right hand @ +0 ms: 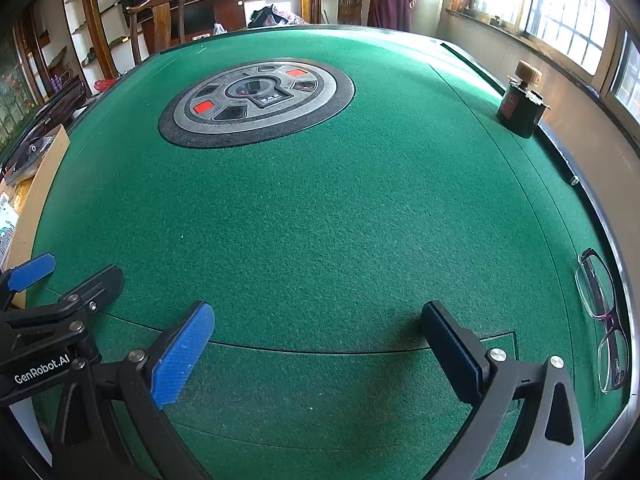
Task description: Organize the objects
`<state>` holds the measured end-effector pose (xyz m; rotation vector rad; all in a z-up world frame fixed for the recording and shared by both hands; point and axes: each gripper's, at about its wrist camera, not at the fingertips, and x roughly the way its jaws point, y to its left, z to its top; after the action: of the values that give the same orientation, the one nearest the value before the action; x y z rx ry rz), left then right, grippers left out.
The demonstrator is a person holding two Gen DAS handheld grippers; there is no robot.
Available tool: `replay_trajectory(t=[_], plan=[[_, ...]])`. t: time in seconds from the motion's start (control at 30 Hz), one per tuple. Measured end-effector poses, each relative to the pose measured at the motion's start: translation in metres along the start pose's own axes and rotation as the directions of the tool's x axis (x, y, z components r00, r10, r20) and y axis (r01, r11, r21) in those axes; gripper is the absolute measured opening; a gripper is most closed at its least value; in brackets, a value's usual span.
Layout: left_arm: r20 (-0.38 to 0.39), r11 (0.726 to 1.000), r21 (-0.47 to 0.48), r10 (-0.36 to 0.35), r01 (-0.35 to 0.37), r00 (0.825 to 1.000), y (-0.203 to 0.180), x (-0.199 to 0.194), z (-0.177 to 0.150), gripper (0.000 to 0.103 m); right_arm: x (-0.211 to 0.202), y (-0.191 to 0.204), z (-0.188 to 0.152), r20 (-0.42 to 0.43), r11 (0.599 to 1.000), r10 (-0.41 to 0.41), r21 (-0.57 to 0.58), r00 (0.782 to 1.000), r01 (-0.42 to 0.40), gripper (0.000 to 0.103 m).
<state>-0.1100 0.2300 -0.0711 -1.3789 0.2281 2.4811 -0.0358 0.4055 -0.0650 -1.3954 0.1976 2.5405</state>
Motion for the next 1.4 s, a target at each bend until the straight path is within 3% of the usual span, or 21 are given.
replay_trajectory(t=[1.4], plan=[[-0.004, 1.0, 0.0, -0.002, 0.002, 1.0, -0.0016, -0.0018, 0.0019, 0.103, 0.0002, 0.0002, -0.0002, -0.001, 1.0, -0.001, -0.003, 1.0, 0.001, 0.103]])
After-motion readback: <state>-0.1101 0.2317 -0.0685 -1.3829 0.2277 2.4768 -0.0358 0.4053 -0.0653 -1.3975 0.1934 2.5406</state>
